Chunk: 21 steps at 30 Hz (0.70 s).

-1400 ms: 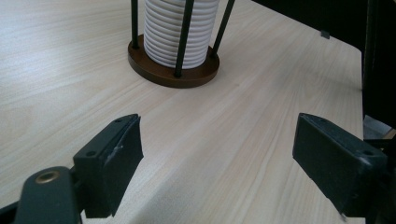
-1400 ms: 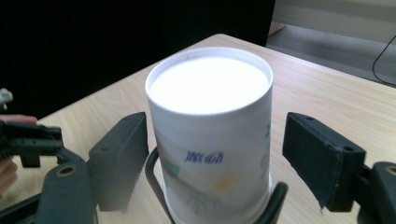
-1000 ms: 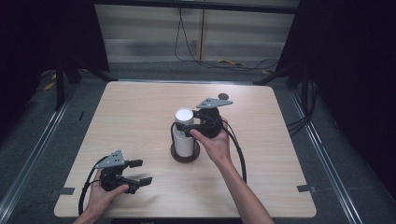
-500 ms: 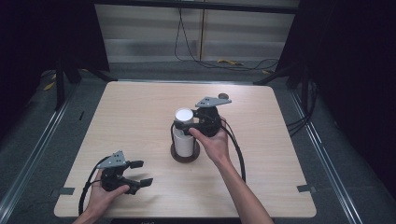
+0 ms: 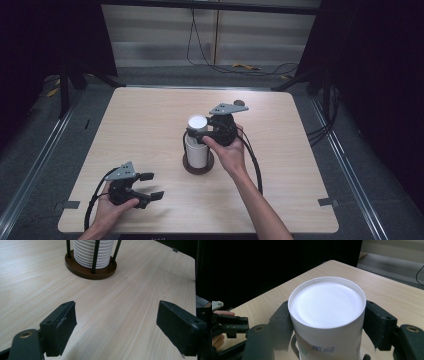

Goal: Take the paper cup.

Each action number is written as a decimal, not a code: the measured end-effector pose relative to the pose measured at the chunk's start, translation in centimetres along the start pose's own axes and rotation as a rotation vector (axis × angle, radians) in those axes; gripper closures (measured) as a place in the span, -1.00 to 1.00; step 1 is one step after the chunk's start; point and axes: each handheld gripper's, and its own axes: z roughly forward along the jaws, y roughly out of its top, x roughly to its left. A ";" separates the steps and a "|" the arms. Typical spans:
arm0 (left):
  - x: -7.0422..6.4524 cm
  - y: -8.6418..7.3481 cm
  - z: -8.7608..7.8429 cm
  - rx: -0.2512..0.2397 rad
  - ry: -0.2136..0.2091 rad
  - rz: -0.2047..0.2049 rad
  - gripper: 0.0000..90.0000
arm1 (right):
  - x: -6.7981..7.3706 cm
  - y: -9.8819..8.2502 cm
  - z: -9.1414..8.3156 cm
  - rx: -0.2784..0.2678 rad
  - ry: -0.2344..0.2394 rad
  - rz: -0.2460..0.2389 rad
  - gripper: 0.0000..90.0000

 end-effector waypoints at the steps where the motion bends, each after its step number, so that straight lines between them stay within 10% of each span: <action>1: 0.0 0.0 0.0 -0.001 0.000 -0.001 -0.64 | 0.0 0.1 0.0 -0.002 0.000 0.002 -0.30; 21: -0.1 0.0 0.2 0.010 0.009 0.015 -0.63 | 0.3 1.4 -1.0 -0.028 0.000 0.003 -0.26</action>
